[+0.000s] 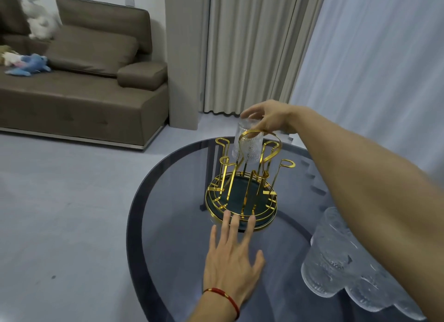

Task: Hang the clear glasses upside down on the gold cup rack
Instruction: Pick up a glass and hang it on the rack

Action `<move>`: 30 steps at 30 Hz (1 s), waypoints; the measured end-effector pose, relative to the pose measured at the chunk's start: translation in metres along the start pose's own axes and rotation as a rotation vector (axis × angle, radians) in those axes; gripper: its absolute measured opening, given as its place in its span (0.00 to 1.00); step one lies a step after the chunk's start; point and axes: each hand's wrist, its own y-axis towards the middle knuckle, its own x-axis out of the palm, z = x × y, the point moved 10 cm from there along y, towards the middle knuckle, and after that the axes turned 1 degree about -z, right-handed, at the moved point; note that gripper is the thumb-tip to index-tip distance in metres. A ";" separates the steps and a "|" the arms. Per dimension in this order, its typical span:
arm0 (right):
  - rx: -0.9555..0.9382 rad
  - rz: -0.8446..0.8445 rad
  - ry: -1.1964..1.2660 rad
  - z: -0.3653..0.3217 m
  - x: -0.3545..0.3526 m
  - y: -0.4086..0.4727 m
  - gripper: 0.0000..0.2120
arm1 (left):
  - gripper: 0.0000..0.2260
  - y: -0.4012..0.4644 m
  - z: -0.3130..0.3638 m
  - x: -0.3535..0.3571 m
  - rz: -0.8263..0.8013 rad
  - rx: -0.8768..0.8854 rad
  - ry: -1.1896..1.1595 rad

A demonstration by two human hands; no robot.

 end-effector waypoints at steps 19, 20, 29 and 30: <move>0.147 -0.103 0.183 0.020 0.029 0.006 0.22 | 0.33 0.002 -0.001 0.002 -0.021 0.003 -0.006; 0.126 -0.046 0.213 0.019 0.025 0.002 0.20 | 0.33 0.002 -0.002 0.000 -0.011 -0.001 -0.008; 0.040 0.833 0.266 0.053 -0.004 -0.206 0.10 | 0.33 0.005 -0.005 -0.006 -0.023 0.009 0.054; 0.071 0.900 0.237 0.063 0.008 -0.242 0.09 | 0.33 0.004 -0.003 -0.005 -0.030 0.011 0.061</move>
